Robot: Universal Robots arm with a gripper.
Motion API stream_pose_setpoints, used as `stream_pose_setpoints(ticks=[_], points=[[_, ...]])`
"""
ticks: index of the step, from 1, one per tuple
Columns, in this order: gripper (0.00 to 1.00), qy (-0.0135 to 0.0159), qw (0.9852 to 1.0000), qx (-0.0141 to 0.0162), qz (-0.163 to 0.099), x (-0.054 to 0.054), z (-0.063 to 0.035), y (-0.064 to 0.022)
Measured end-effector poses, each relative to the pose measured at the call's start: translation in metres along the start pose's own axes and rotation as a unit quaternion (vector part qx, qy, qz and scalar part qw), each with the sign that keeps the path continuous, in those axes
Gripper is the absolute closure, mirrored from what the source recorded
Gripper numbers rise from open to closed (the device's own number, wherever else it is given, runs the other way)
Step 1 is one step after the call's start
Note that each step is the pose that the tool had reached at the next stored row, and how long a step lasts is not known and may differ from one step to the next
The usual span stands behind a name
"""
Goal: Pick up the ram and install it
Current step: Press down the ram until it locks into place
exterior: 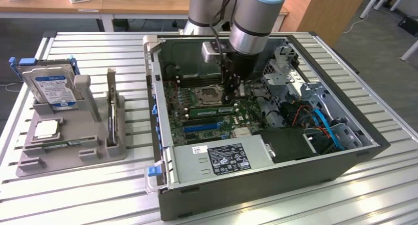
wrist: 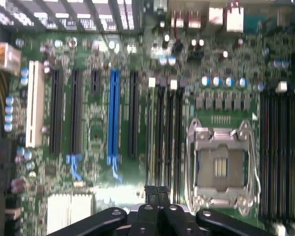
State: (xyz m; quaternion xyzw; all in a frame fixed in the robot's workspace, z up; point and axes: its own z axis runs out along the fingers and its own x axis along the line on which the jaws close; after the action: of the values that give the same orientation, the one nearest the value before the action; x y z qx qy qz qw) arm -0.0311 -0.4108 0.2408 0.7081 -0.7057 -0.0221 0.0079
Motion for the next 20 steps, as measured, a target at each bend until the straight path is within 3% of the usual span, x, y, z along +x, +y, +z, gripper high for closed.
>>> stream_pose_setpoints(ticks=[11, 20], points=[[0.89, 0.0000, 1.0000, 0.0006, 0.000, 0.000, 0.0017, 0.0421], [0.89, 0.0000, 1.0000, 0.0007, 0.000, 0.000, 0.0020, 0.0485]])
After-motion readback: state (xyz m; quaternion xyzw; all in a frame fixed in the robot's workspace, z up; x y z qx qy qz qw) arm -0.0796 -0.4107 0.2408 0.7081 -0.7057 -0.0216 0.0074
